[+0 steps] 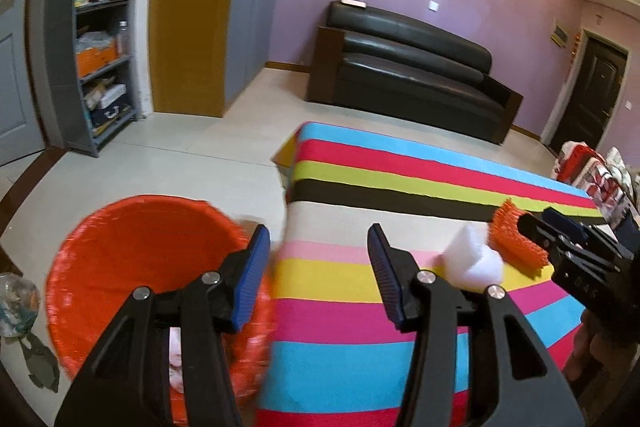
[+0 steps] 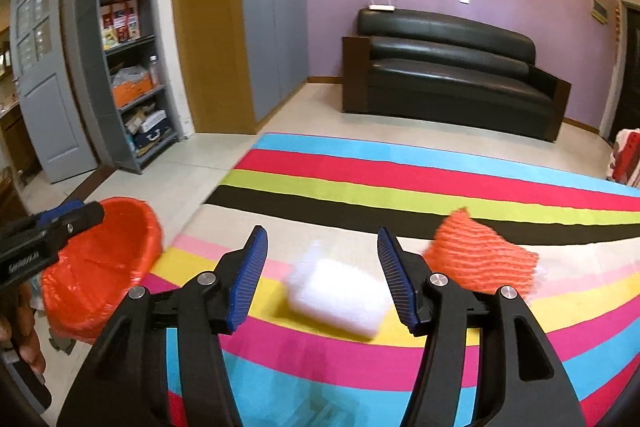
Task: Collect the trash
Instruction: 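Move both tools back over the table toward the foam sheet and orange net, then grasp the white foam sheet with the left tool while the right tool grasps the orange net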
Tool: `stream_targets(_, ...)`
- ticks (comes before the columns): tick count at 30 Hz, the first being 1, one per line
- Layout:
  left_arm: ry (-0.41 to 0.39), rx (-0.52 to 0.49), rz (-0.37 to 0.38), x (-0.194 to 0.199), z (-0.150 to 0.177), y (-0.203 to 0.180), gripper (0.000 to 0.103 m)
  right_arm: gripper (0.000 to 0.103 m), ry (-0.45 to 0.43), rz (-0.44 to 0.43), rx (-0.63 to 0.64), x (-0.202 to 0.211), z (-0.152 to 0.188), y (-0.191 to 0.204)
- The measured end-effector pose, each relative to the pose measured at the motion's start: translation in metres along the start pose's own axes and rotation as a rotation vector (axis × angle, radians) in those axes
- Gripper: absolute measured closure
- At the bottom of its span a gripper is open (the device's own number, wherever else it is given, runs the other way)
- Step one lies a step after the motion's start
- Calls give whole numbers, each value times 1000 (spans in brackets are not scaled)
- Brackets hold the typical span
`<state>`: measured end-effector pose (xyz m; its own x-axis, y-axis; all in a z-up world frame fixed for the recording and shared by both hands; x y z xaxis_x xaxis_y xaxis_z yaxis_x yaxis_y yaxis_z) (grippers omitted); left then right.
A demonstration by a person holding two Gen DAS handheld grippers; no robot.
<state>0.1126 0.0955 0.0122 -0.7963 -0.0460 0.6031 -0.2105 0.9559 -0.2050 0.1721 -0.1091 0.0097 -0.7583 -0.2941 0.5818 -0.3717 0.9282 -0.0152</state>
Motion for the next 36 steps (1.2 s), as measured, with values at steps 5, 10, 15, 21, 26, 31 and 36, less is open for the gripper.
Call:
stream_targets(5, 30, -22, 47, -22, 7, -35, 53, 46, 12, 39, -42, -7, 1, -33)
stream_targets(10, 61, -46, 98, -42, 15, -65, 50, 40, 23, 73, -60, -14, 6, -59)
stream_targets(15, 80, -47, 142, -60, 19, -91, 50, 40, 43, 109, -103, -24, 14, -92)
stream_targets(21, 113, -55, 191, -80, 27, -119, 37, 28, 51, 139, -113, -31, 19, -117)
stream_targets(26, 153, -69, 187, -99, 38, -131, 38, 28, 85, 143, -125, -44, 27, -136)
stream_targets(31, 179, -72, 183, -111, 42, -135, 53, 23, 115, 147, -145, -52, 30, -142)
stream_targets(36, 199, -71, 198, -118, 46, -138, 53, 19, 137, 158, -148, -61, 31, -141)
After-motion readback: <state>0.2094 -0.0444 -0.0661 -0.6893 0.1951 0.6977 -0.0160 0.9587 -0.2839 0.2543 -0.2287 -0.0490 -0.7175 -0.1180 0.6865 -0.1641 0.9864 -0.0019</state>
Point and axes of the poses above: each gripper's, at about its wrist camera, not at the fingertips, and x roughly against the way its jaws point, y to its left, z to its underside, the point moved 3 cm from there along -x, roughly the way its jaws point, and after that the axes turned 3 degrees about x, right-handed, at the moved point
